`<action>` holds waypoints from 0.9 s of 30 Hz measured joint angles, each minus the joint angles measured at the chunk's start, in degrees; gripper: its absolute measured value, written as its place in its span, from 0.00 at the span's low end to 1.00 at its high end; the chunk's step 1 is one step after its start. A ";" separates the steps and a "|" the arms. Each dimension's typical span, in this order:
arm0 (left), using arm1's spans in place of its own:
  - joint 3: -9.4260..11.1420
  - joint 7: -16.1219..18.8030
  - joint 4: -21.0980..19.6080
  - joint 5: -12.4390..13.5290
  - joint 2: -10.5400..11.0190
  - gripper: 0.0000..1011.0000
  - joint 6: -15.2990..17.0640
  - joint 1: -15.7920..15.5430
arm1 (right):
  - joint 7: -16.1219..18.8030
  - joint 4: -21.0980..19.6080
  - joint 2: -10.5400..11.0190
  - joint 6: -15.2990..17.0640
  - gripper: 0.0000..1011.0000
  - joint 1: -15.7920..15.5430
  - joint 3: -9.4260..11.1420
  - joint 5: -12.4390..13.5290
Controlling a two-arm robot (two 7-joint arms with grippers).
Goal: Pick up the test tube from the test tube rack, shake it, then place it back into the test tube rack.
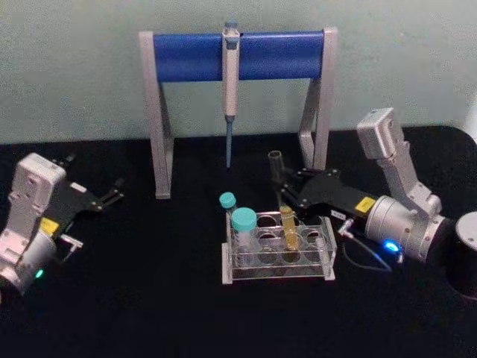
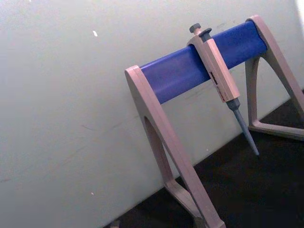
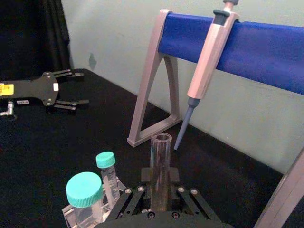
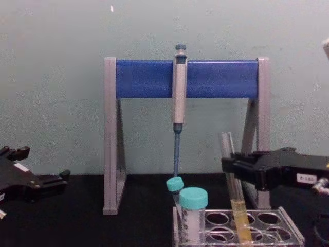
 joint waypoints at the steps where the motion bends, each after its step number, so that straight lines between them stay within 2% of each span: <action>1: 0.00 0.00 0.00 0.00 0.00 0.99 0.00 0.00 | 0.28 -0.26 0.11 0.00 0.22 -0.20 0.41 0.73; 4: 0.00 0.00 0.00 0.00 0.00 0.99 0.00 0.00 | 0.92 -0.77 0.28 -0.03 0.22 -0.49 1.14 2.20; 10: 0.00 0.00 0.00 0.00 0.00 0.99 0.00 0.00 | 2.08 -3.28 1.34 -0.35 0.22 -1.58 3.62 7.05; 14: 0.00 0.00 0.00 0.00 0.00 0.99 0.00 0.00 | 2.48 -5.55 2.01 -2.17 0.22 -2.65 6.07 10.65; 16: 0.00 0.00 0.00 0.00 0.00 0.99 0.00 0.00 | 2.55 -5.90 2.06 -2.75 0.22 -2.86 6.52 11.25; 18: 0.00 0.00 0.00 0.00 0.00 0.99 0.00 0.00 | 2.76 -7.06 2.14 -5.71 0.22 -3.60 8.28 13.15; 20: 0.00 0.00 0.00 0.00 0.00 0.99 0.00 0.00 | 2.77 -7.50 2.10 -8.40 0.22 -4.01 9.33 13.94; 27: 0.00 0.00 0.00 0.00 0.00 0.99 0.00 0.00 | 1.65 -7.33 1.85 -13.37 0.22 -4.49 10.57 13.74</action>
